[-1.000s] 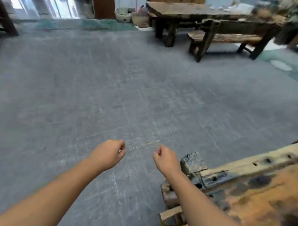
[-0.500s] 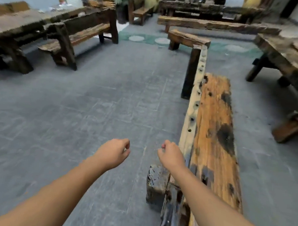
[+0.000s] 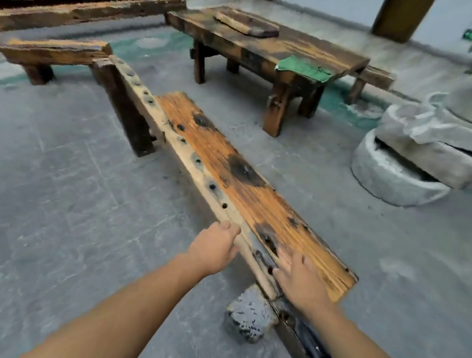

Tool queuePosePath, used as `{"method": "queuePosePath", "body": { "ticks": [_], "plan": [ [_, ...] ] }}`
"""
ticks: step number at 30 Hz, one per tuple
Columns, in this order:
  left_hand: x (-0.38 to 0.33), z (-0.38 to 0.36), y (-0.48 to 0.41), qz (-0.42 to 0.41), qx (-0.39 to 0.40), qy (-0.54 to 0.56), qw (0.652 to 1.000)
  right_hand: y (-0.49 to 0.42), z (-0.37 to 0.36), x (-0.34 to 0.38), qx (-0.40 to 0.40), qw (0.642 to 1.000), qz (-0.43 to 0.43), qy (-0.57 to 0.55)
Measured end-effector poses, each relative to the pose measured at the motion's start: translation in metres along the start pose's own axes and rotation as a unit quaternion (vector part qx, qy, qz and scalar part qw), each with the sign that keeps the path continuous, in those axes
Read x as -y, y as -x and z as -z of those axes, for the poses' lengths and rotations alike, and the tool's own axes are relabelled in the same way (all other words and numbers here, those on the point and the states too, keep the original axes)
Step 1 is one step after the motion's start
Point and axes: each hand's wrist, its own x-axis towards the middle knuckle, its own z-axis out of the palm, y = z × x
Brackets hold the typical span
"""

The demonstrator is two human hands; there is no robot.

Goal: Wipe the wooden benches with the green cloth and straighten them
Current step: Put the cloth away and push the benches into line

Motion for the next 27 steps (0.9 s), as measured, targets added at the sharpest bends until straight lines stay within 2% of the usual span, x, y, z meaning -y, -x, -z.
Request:
{"method": "queuePosePath", "body": {
  "ticks": [6, 10, 12, 13, 15, 19, 27],
  "plan": [
    [-0.023, -0.058, -0.025, -0.144, 0.028, -0.039, 0.988, 0.073, -0.063, -0.049, 0.035, 0.990, -0.108, 0.081],
    [-0.057, -0.106, -0.028, -0.184, 0.049, -0.054, 0.980, 0.088, -0.094, -0.074, -0.027, 0.974, -0.101, 0.199],
    [-0.063, -0.121, -0.035, -0.174, 0.073, -0.031, 0.982, 0.080, -0.102, -0.072, -0.095, 0.966, -0.086, 0.225],
    [-0.064, -0.129, -0.037, -0.168, 0.058, -0.033, 0.984, 0.077, -0.102, -0.070, -0.125, 0.962, -0.085, 0.228],
    [-0.066, -0.150, -0.039, -0.156, -0.012, -0.072, 0.985, 0.071, -0.109, -0.075, -0.186, 0.951, -0.068, 0.236],
    [-0.081, -0.189, -0.009, -0.106, -0.132, -0.102, 0.980, 0.077, -0.120, -0.085, -0.217, 0.947, -0.036, 0.234],
    [-0.083, -0.191, -0.003, -0.130, -0.112, -0.114, 0.979, 0.073, -0.125, -0.087, -0.273, 0.938, -0.025, 0.211]
  ]
}}
